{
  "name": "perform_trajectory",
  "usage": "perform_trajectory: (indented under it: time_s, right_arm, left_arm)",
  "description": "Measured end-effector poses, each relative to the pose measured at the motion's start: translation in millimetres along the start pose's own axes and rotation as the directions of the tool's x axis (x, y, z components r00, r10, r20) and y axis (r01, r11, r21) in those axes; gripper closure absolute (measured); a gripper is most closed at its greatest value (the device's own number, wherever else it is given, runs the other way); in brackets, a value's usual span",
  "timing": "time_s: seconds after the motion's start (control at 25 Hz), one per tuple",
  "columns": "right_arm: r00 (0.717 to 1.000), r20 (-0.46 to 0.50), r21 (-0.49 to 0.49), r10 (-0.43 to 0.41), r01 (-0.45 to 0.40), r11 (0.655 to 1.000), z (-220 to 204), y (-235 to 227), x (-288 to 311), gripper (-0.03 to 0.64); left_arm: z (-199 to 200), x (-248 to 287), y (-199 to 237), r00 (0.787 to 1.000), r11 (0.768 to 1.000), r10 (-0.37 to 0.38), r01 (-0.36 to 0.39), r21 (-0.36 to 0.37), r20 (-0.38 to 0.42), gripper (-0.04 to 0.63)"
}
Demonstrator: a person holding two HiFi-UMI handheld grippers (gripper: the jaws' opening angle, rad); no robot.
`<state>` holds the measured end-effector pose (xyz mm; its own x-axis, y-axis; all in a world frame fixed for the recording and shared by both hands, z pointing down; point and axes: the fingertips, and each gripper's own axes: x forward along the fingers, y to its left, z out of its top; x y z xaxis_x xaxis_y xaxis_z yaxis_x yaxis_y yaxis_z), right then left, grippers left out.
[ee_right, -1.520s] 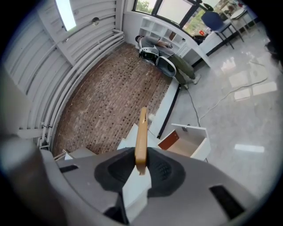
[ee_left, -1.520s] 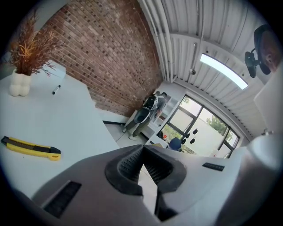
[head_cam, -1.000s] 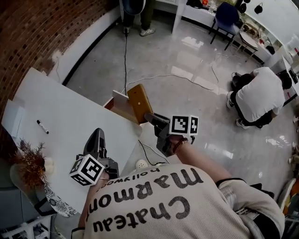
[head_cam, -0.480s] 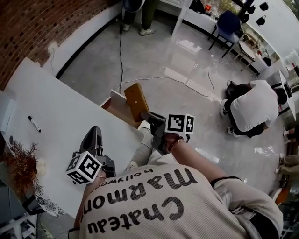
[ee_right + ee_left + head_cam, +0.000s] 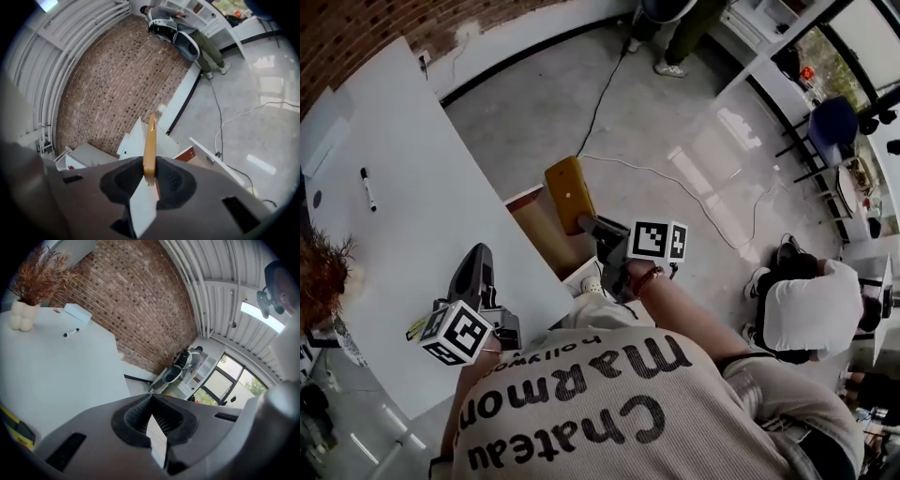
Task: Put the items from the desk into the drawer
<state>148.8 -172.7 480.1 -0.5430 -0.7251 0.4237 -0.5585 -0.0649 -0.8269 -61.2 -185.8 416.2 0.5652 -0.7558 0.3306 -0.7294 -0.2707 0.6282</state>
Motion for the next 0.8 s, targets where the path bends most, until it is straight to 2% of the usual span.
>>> perform_trajectory:
  time_s: [0.2,0.36,0.44,0.64,0.8]
  right_arm:
    - [0.983,-0.18,-0.063,0.033,-0.045,0.997,15,-26,32,0.531]
    - [0.946,-0.32,-0.102,0.045,-0.082,0.991,11,-49,54,0.531]
    - [0.924,-0.38,-0.103,0.035,-0.08,0.991,-2,-63,63,0.531]
    - [0.861,-0.507,-0.144,-0.041,-0.037,0.989,-51,-101,80,0.531]
    - [0.821,-0.547,-0.231,-0.165,0.041,0.972,-81,-136,89,0.531]
  left_arm:
    - [-16,5,-4,0.988,0.989,0.144,-0.141,-0.054,0.061,0.594]
    - [-35,8,-12,0.974,0.976,0.21,-0.204,-0.075,0.086,0.594]
    - [-46,2,-10,0.96,0.962,0.263,-0.253,-0.107,0.092,0.594]
    - [-74,-35,1,0.911,0.906,0.406,-0.39,-0.163,0.076,0.594]
    - [-84,-57,8,0.887,0.884,0.454,-0.437,-0.164,0.082,0.594]
